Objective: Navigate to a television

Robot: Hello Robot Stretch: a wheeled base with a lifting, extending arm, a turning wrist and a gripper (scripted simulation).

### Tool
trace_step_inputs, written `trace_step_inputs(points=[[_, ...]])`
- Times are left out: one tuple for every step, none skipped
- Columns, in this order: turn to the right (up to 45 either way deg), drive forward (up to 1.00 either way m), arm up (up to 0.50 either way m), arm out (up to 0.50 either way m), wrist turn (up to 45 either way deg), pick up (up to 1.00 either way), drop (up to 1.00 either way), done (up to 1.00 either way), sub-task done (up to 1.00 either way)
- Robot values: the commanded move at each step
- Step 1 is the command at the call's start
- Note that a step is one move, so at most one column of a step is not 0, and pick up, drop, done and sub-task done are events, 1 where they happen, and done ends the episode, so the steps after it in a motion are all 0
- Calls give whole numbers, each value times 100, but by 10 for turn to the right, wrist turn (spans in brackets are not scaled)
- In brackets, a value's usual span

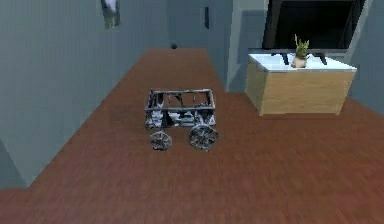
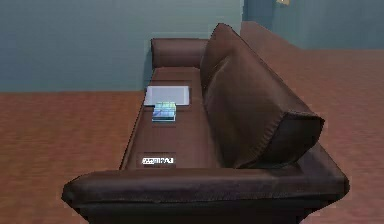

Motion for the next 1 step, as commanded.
trace_step_inputs(points=[[-30,0,0,0,0,0,0,0,0]])
